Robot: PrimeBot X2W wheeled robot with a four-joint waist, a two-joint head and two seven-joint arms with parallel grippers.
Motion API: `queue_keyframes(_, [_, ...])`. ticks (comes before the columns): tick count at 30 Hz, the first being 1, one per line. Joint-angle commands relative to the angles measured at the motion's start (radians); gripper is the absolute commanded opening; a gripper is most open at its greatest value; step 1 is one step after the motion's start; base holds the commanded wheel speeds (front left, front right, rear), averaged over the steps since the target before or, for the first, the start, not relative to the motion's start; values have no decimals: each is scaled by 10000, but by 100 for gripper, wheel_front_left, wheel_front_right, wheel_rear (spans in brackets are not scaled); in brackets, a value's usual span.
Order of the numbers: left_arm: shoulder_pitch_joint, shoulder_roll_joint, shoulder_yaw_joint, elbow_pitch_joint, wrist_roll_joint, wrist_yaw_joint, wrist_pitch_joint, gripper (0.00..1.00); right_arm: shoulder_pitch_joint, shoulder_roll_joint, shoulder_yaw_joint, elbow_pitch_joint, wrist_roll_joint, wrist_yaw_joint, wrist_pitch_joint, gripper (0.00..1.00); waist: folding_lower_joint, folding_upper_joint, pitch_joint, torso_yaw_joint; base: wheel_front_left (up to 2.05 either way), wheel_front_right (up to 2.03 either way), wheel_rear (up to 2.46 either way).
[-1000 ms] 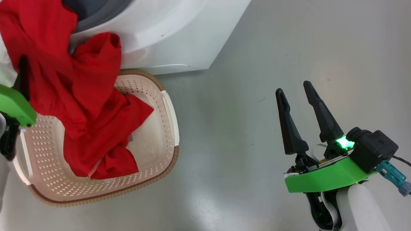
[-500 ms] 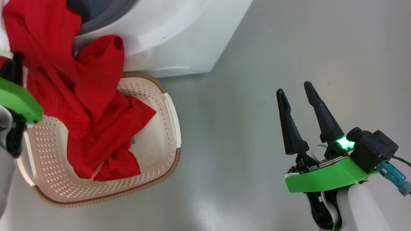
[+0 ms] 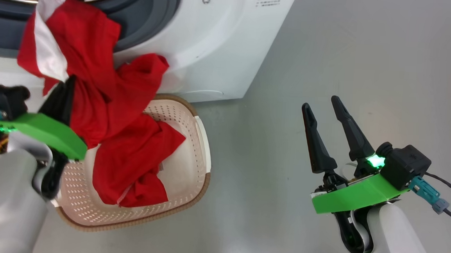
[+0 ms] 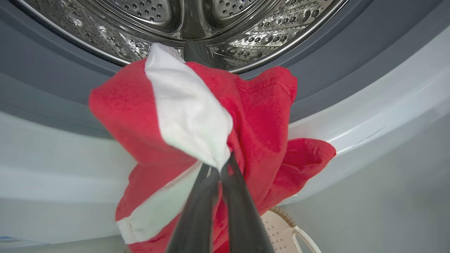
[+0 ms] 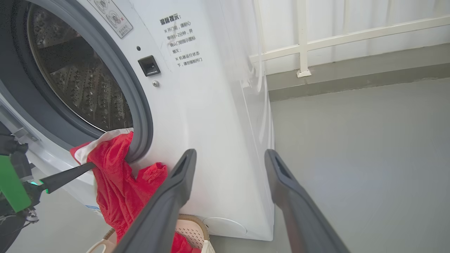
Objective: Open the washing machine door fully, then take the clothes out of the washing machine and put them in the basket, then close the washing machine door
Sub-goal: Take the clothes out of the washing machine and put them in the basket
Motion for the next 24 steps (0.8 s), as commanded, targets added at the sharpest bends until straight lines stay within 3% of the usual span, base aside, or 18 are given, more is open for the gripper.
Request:
queue_keyframes(1, [322,499,381,-525,179,-29,-92,0,244,109,227,-180,26,16,-48,100,0,0,-199,150,0,0,0])
queue_keyframes(15, [3194,422,210,-3924,1193,-29,-93,0,512,109,326,88,31,16,-48,100,0,0,-1012,464,0,0,0])
queue_keyframes(24, [4025,493,-332,-3945,846,-29,-93,0,631,109,440,169,77,16,-48,100,0,0,-1279,319,0,0,0])
